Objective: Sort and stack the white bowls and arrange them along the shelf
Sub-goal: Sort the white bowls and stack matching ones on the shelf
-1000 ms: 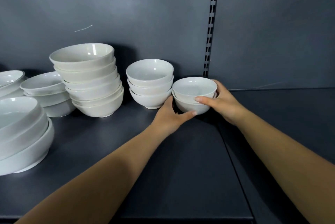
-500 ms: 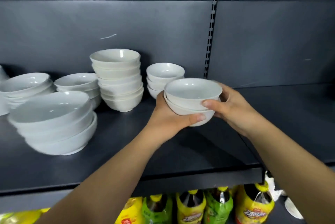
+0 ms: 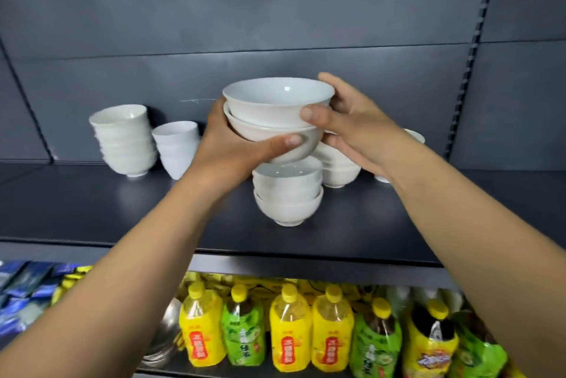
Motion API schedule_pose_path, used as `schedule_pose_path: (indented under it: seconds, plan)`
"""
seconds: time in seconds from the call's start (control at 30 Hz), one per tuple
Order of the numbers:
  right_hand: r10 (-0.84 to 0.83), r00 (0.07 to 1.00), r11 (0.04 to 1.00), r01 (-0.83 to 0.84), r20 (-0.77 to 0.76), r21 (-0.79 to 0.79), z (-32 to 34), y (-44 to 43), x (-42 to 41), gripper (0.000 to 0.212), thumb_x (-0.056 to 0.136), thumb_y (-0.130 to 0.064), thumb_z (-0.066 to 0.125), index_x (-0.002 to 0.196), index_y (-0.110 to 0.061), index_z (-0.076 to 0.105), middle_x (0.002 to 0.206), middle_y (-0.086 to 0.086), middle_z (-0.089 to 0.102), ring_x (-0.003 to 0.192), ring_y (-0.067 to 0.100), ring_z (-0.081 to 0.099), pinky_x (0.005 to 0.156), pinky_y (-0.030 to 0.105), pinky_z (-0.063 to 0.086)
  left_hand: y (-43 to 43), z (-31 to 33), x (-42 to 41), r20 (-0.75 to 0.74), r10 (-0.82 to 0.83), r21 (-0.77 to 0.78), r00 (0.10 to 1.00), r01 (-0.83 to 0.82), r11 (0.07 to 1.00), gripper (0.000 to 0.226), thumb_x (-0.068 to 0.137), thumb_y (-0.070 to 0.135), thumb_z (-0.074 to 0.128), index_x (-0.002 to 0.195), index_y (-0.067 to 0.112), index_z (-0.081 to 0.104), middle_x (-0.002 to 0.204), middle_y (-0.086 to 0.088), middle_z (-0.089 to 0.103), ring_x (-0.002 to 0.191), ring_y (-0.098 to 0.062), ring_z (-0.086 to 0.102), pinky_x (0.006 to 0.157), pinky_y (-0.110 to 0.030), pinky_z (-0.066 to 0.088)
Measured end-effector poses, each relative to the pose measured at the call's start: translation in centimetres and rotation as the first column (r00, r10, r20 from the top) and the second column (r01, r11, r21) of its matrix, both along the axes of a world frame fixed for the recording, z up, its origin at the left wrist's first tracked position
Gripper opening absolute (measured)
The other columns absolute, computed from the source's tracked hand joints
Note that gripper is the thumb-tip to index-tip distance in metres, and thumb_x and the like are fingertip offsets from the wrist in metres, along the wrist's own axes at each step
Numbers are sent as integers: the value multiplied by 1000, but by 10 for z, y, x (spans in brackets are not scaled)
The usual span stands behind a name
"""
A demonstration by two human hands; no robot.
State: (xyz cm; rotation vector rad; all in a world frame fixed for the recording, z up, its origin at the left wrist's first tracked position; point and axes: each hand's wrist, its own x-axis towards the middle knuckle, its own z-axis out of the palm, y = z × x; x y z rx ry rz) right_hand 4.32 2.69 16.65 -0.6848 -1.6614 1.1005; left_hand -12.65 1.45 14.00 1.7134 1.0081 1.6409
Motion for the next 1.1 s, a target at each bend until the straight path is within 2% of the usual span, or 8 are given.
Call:
schedule_pose_path:
  seconds: [0.07, 0.17, 0.27, 0.37, 0.47, 0.83, 1.0, 1.1]
  plan:
    - [-38, 999, 999, 37, -30, -20, -6, 8, -13, 98, 64, -20, 81, 143, -13, 23, 134, -2, 48, 119, 8, 49, 99, 26, 41, 1, 3, -17, 13, 25, 7, 1000, -25, 1000, 104, 36, 51, 88, 125, 13, 49, 119, -5, 63, 110, -19, 61, 93, -43, 50]
    - [-203, 979, 979, 204, 14, -30, -40, 20, -12, 87, 79, -22, 70, 147, -21, 15, 152, -4, 24, 136, 5, 27, 107, 23, 27, 6, -5, -34, 53, 122, 8, 991, -122, 992, 112, 31, 53, 87, 127, 13, 45, 121, -2, 62, 111, -15, 59, 94, -39, 50]
    - [-274, 955, 950, 287, 117, -122, -94, 31, -4, 86, 80, -22, 69, 146, -23, 15, 137, -17, 32, 123, 0, 30, 94, 14, 29, 11, -20, -43, 108, 169, -1, 980, -170, 985, 102, 37, 47, 83, 126, 16, 45, 121, 2, 61, 112, -11, 58, 96, -37, 49]
    - [-211, 966, 942, 242, 149, -234, -133, 45, -12, 91, 74, -14, 75, 143, -25, 17, 133, -10, 38, 122, 7, 37, 92, 21, 31, 16, -30, -48, 150, 175, -31, 973, -172, 985, 97, 40, 45, 84, 124, 15, 48, 119, -1, 62, 112, -16, 59, 97, -40, 49]
    - [-237, 964, 940, 260, 125, -221, -148, 60, -24, 99, 67, -10, 80, 141, -25, 15, 134, -7, 36, 122, 10, 37, 92, 23, 34, 18, -37, -52, 165, 177, -53, 970, -171, 984, 107, 39, 49, 87, 129, 10, 45, 123, -6, 61, 114, -20, 58, 98, -44, 47]
    - [-353, 935, 914, 354, 42, -199, -159, 47, 14, 88, 61, -8, 82, 133, -28, 36, 123, -11, 53, 115, 8, 49, 85, 18, 44, 28, -55, -50, 164, 197, -74, 967, -187, 980, 103, 38, 49, 81, 127, 16, 41, 125, 2, 57, 115, -11, 55, 99, -31, 46]
    - [-520, 852, 832, 522, 64, -189, -160, 32, 62, 88, 61, -8, 83, 135, -25, 37, 122, -11, 54, 112, 8, 51, 87, 20, 44, 38, -61, -32, 180, 99, -61, 979, -90, 994, 82, 39, 46, 79, 111, 27, 44, 119, 5, 58, 112, -8, 57, 95, -28, 47]
    - [-645, 760, 741, 648, 80, -178, -157, 28, 89, 90, 62, -9, 83, 136, -21, 34, 125, -8, 50, 114, 11, 48, 91, 26, 41, 45, -63, -23, 171, 82, -65, 982, -72, 995, 92, 39, 48, 80, 120, 21, 45, 122, 2, 59, 114, -12, 56, 99, -37, 46]
